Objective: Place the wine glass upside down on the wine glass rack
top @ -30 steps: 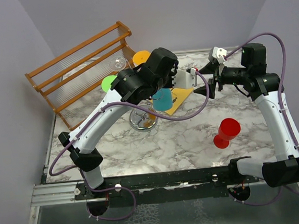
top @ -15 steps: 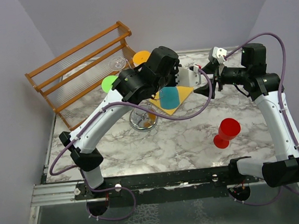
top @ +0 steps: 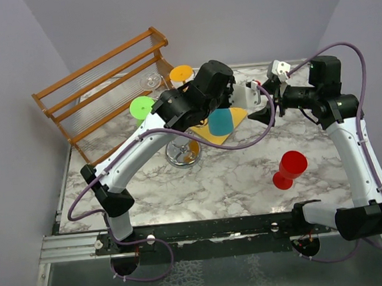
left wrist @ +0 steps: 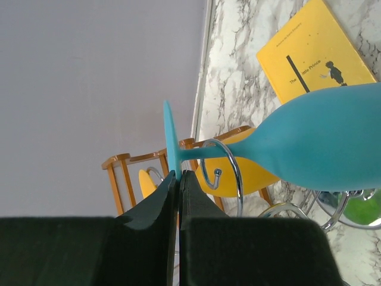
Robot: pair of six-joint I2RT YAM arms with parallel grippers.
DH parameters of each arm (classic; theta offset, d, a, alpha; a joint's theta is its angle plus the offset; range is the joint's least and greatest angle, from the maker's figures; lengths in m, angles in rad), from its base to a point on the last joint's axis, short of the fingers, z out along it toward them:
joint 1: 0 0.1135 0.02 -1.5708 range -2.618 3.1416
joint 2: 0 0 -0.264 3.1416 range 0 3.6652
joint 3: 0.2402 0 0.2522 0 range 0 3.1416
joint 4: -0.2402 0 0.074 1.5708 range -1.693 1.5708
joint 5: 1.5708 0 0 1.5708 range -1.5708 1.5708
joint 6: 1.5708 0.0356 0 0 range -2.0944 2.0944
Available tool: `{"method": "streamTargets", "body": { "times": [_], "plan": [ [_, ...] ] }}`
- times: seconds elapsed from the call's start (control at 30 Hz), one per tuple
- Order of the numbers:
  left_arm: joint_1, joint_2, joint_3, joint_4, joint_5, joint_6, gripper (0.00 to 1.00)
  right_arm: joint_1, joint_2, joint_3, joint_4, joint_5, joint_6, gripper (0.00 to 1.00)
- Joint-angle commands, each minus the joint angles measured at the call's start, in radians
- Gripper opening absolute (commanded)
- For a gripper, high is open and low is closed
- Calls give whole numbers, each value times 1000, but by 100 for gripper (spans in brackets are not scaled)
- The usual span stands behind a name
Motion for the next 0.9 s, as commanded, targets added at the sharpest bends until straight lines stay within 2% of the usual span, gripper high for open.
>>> {"method": "streamTargets", "body": {
  "times": [0.0, 0.87],
  "plan": [
    [-12, -10, -27, 67, -67, -11, 0, 0, -21, -4, 17, 29, 10, 81],
    [-8, -47, -99, 77, -172, 6, 0, 0, -17, -15, 31, 60, 18, 81]
  ]
}}
